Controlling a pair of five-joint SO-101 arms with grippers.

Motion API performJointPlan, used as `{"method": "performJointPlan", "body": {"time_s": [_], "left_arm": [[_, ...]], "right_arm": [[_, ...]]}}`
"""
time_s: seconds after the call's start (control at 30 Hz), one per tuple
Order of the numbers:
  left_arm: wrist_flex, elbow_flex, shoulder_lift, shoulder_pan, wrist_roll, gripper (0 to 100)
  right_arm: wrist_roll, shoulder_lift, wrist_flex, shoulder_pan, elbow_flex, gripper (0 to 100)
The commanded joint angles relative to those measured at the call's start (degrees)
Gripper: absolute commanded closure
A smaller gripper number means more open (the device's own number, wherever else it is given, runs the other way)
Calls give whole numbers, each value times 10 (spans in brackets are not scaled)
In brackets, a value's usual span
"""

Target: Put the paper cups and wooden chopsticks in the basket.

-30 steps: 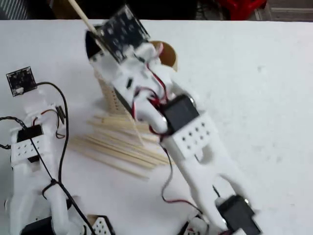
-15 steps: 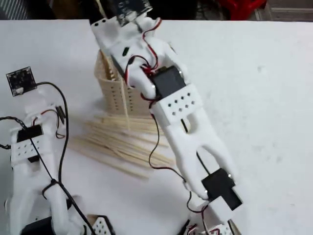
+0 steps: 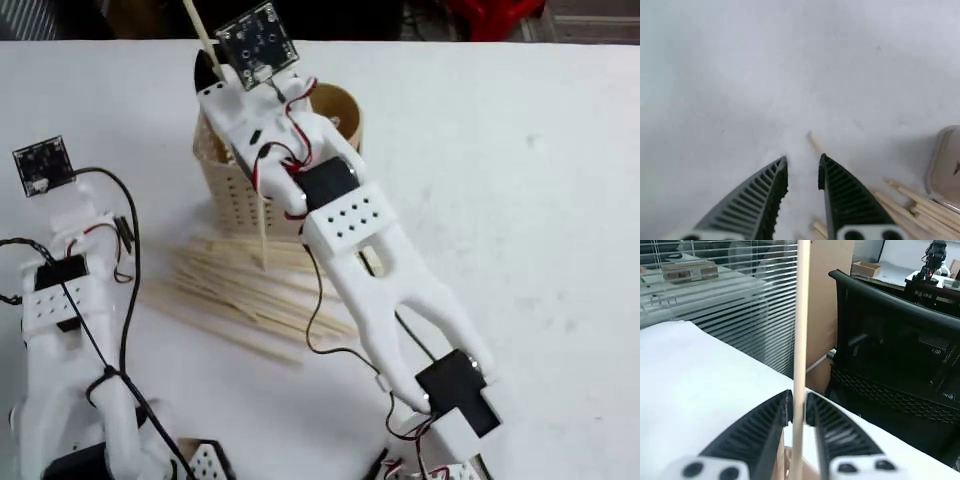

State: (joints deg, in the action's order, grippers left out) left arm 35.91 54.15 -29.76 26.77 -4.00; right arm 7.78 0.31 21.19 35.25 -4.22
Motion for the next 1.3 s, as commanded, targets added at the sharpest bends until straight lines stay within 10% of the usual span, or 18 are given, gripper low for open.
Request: {"method": "performJointPlan", "body": {"time_s": [0.0,0.3,0.63,1.27], "left_arm": [[-11,-3,-1,0,-6,879],[-11,-3,-1,0,-6,879],[-11,-3,0,0,-5,879],[-11,-3,0,0,-4,879]], "right_arm": [[-4,-45,25,-3,-4,835],[-1,-93,85,-1,-4,787],[142,-182,415,32,-3,829],[78,-189,226,24,186,765]]}}
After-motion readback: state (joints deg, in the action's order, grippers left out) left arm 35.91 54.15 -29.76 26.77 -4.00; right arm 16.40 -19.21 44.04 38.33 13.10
